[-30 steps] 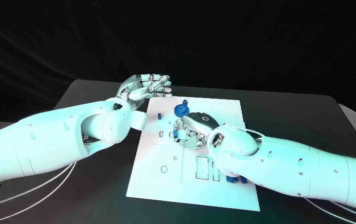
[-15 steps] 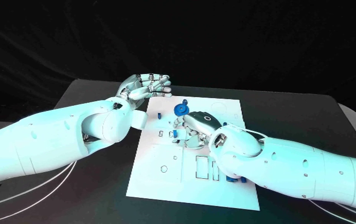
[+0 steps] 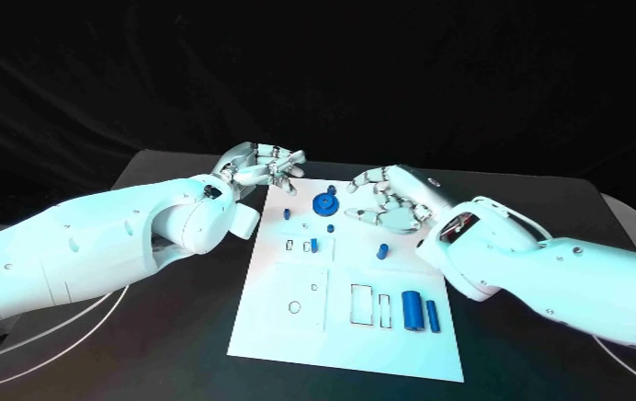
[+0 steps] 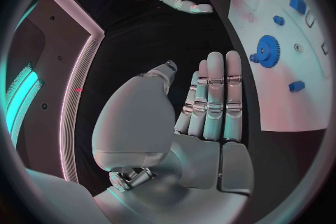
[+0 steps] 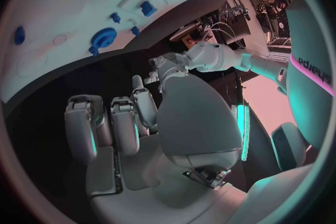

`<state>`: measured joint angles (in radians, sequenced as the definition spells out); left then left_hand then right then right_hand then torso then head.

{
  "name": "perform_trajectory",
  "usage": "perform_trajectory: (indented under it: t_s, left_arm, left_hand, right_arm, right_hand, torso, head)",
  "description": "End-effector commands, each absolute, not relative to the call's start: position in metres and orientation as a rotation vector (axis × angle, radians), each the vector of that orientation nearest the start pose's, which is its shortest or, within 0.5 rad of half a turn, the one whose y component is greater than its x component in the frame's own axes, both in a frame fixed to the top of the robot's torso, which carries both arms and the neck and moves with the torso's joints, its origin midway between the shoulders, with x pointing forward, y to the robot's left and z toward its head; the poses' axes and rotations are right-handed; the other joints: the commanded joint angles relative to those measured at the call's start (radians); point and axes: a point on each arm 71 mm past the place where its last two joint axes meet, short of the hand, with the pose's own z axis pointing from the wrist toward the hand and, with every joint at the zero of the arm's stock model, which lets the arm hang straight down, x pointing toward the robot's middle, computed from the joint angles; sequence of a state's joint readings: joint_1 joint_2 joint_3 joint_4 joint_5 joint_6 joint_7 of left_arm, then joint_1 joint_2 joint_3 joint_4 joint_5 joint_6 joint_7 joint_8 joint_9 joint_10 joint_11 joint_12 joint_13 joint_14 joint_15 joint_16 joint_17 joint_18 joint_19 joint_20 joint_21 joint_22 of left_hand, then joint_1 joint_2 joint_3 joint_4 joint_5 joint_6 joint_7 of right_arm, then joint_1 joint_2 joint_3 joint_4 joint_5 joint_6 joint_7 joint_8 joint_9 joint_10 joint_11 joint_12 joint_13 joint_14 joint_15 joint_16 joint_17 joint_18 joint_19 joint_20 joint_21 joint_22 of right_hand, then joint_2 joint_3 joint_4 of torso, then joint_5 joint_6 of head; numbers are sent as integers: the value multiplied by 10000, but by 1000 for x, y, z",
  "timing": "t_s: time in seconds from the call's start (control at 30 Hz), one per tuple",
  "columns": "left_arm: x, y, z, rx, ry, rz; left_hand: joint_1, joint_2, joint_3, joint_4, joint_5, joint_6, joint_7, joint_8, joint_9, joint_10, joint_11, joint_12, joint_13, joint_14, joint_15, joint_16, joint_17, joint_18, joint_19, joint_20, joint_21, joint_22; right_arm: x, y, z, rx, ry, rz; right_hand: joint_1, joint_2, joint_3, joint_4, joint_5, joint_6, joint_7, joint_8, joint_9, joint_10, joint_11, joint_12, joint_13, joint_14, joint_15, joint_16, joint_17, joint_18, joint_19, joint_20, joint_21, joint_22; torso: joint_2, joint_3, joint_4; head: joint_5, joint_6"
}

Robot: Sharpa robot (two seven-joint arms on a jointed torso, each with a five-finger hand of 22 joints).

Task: Assemble the parts on the task board

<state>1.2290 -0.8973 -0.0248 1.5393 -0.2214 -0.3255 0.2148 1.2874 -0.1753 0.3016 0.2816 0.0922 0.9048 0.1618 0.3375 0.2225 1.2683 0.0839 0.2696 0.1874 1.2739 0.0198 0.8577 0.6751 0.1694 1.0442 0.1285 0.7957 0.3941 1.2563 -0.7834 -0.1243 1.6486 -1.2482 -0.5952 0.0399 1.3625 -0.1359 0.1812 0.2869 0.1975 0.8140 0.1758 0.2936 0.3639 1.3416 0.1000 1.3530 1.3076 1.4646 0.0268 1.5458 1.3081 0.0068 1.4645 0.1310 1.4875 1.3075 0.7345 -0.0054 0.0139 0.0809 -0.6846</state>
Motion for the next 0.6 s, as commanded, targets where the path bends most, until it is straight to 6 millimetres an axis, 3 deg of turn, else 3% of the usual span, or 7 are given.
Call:
perform_trajectory:
  t_s: [0.03,0.17,0.33,0.37,0.4,0.47,0.6]
  left_arm:
    - [487,225,-179,-7766,18881,-11782]
    - [485,223,-184,-6365,20610,-10222]
    - [485,220,-185,-4129,22058,-7656]
    - [485,219,-185,-3915,22128,-7364]
    - [486,219,-185,-3654,22203,-6994]
    - [488,217,-185,-3233,22332,-6296]
    - [492,213,-185,-2815,22570,-5400]
  left_hand:
    - [-580,181,-217,-5,1,-84,-101,214,184,-34,-97,834,705,418,-83,2077,2015,89,17,-200,1035,749]
    - [-902,478,-300,87,6,-781,57,451,414,-851,21,2173,1857,690,-37,3108,3226,-85,280,-169,2410,2370]
    - [-1197,699,-758,72,54,-921,-216,1751,1120,-1599,-226,5114,4033,1997,-223,5479,6315,-573,1812,-333,4972,5942]
    - [-1255,654,-835,81,8,-832,-230,1876,1178,-1544,-233,5285,4135,2102,-240,5651,6577,-632,1983,-330,5149,6267]
    - [-1390,696,-1020,114,2,-637,-349,2297,1413,-1069,-364,6447,5260,2358,-337,6049,7170,-756,2392,-379,5600,7035]
    - [-1467,790,-1327,120,3,-636,-513,2859,1809,-651,-488,7759,6643,2557,-462,6367,7678,-882,2755,-493,6043,7776]
    - [-1631,924,-1678,142,-46,-584,-653,3383,2226,-318,-597,8532,7509,2650,-559,6518,7937,-969,3002,-566,6320,8282]
  right_arm:
    - [459,-160,-144,1384,14433,11236]
    - [464,-179,-136,1875,14406,11033]
    - [468,-201,-131,2381,14412,10620]
    - [469,-203,-130,2428,14416,10570]
    - [469,-205,-130,2484,14423,10508]
    - [470,-209,-130,2584,14436,10384]
    - [471,-214,-130,2701,14482,10191]
  right_hand:
    - [25,16,48,11,95,159,-48,132,37,40,-107,84,193,865,-88,-50,1822,151,507,-41,110,2077]
    - [-8,26,46,14,114,223,-75,201,56,60,-131,95,201,864,-109,-52,1819,146,521,-61,125,2090]
    - [-37,36,43,18,129,270,-94,255,74,56,-150,86,187,864,-126,-55,1815,146,523,-76,126,2092]
    - [-38,36,43,18,129,271,-95,257,75,49,-151,79,179,861,-126,-59,1805,149,514,-77,114,2083]
    - [-38,36,43,18,129,271,-95,257,75,49,-151,79,179,861,-126,-59,1805,149,514,-77,114,2083]
    - [-49,33,39,18,137,284,-101,274,81,76,-157,102,205,856,-131,-67,1784,153,505,-82,100,2073]
    - [-69,20,29,19,145,301,-112,300,90,89,-166,111,213,853,-140,-72,1772,155,501,-91,93,2069]
  torso:
    - [-221,30,-60]
    - [-315,56,-90]
    - [-398,109,-124]
    - [-398,109,-124]
    - [-409,121,-128]
    - [-424,149,-150]
    - [-433,173,-182]
  head:
    - [68,-103]
    - [117,-163]
    - [255,-225]
    - [255,-225]
    - [274,-242]
    - [292,-293]
    - [346,-340]
